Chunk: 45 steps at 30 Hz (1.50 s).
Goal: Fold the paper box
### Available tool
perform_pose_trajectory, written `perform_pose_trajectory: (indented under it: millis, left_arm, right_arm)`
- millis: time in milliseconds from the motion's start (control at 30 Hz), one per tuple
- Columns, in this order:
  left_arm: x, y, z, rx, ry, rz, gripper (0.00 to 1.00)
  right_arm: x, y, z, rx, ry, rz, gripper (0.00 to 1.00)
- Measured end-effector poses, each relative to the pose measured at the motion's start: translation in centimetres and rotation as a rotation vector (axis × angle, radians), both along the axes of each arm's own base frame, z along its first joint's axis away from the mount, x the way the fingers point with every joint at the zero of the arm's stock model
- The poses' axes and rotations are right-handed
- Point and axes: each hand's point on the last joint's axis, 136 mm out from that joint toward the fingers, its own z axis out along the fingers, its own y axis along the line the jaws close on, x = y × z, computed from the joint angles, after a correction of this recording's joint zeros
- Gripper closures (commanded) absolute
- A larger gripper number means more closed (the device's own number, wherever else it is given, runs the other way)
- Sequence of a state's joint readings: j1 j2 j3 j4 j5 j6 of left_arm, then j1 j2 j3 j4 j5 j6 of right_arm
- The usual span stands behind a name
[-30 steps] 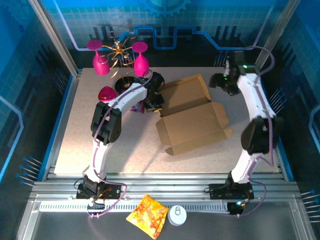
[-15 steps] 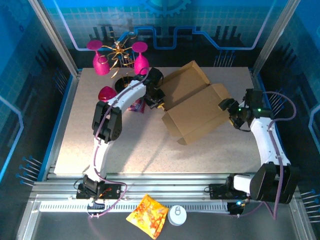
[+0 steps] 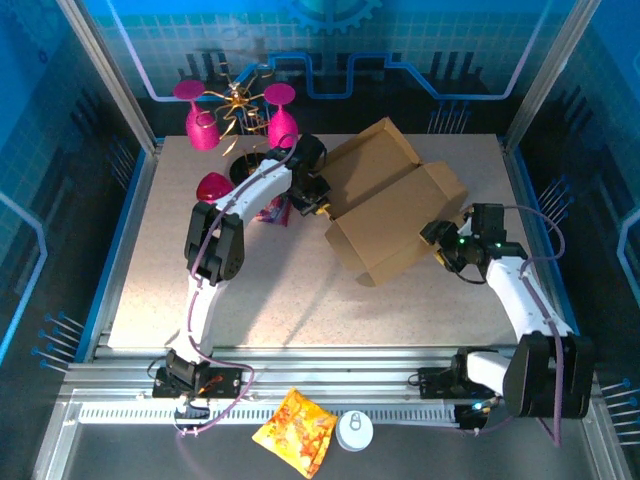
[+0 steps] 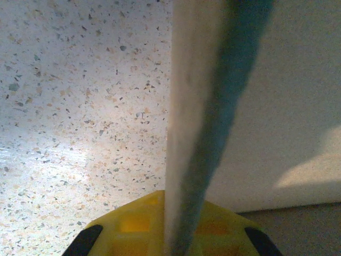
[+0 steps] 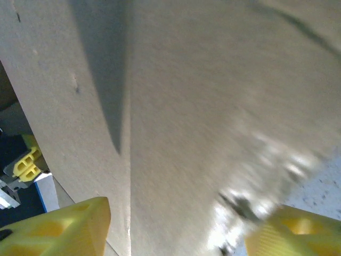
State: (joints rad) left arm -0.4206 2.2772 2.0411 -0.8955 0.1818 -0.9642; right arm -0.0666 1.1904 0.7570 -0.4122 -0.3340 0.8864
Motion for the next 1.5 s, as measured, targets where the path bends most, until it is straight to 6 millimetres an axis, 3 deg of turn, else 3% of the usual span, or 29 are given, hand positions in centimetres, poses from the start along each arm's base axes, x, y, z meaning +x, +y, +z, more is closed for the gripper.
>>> perform_pose_trajectory:
  millis: [167, 400, 533, 667, 833, 1033, 1233, 1367, 1500]
  left_arm:
    - [0.0, 0.1, 0.0, 0.001, 0.0, 0.001, 1.0]
    - [0.3, 0.5, 0.0, -0.002, 0.002, 0.017, 1.0]
    - [0.0, -0.1, 0.1, -0.018, 0.008, 0.005, 0.64]
    - [-0.8, -0.9, -0.2, -0.031, 0.019, -0.018, 0.51]
    - [-3.3, -2.0, -0.2, -0.045, 0.05, -0.054, 0.43]
    - [-6.5, -3.9, 3.0, -0.106, 0.029, -0.123, 0.35]
    - [-8.5, -4.1, 6.4, -0.161, -0.004, -0.154, 0.35]
    - [-8.8, -4.0, 9.4, -0.189, -0.073, -0.17, 0.37]
    - [-8.1, -3.7, 14.0, -0.201, -0.228, -0.232, 0.43]
  right_arm:
    - [1.1, 0.3, -0.6, 0.006, 0.011, 0.005, 0.79]
    - [2.9, 0.6, 1.6, -0.113, 0.02, 0.054, 0.99]
    - [3.4, -0.4, 2.0, -0.224, 0.062, 0.086, 1.0]
    - [4.4, -2.1, 2.6, -0.37, 0.091, 0.142, 1.0]
    - [5.2, -3.8, 4.6, -0.539, 0.091, 0.236, 1.0]
    - [7.3, -6.0, 7.0, -0.739, 0.091, 0.345, 1.0]
    - [8.8, -7.7, 9.0, -0.932, 0.094, 0.428, 1.0]
    - [10.1, -7.4, 10.4, -1.065, 0.065, 0.495, 1.0]
    - [11.8, -5.2, 12.2, -1.256, -0.02, 0.62, 1.0]
